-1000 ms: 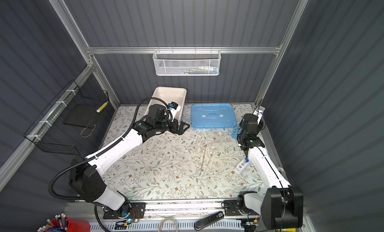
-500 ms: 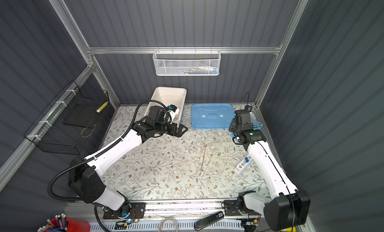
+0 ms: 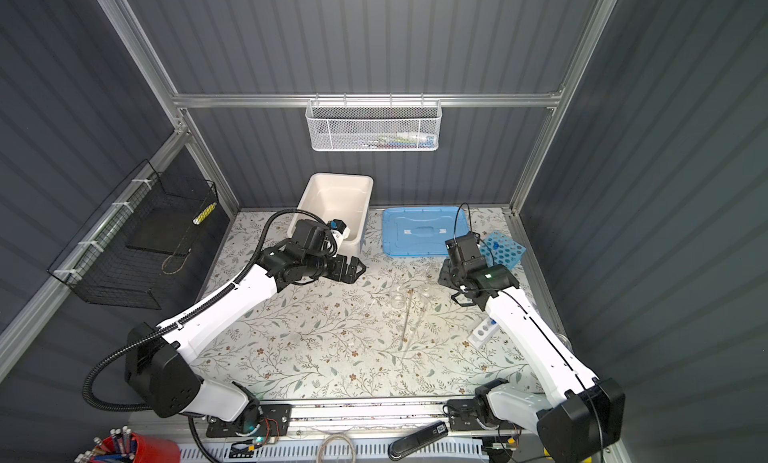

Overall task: Organize the chemistry lab equipment
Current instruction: 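Move the right gripper over the glassware while the left moves over the bin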

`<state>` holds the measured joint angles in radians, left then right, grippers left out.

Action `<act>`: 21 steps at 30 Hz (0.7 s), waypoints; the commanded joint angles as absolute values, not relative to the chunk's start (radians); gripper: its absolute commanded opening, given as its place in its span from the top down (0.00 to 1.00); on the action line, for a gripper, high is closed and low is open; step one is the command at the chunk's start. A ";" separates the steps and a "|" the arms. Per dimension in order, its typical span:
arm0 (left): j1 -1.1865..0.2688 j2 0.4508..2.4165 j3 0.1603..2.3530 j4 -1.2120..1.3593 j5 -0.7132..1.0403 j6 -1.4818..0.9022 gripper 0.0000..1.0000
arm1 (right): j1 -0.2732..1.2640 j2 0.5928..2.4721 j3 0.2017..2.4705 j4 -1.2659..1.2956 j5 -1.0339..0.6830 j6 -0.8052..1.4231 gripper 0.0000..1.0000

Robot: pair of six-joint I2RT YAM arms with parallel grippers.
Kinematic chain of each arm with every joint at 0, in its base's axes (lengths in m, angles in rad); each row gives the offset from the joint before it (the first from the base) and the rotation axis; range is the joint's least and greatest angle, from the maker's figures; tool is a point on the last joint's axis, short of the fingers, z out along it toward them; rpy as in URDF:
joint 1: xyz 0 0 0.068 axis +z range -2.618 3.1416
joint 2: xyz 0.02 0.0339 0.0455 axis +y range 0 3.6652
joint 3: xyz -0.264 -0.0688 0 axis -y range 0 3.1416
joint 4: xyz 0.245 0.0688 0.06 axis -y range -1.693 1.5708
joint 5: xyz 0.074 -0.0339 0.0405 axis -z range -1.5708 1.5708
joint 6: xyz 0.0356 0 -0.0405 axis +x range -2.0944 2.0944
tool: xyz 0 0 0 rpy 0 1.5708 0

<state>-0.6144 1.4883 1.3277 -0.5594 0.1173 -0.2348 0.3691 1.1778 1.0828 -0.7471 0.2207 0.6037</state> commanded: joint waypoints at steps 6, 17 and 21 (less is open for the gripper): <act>-0.597 1.688 1.766 -0.874 -0.094 -0.211 0.00 | 0.388 1.204 1.110 -0.841 0.168 0.649 0.46; -0.410 2.198 2.564 -1.318 -0.072 -0.143 0.00 | 0.387 1.344 1.245 -0.874 0.056 0.563 0.45; -0.315 2.183 2.501 -1.258 -0.065 -0.165 0.01 | 0.387 1.405 1.288 -0.865 0.031 0.528 0.45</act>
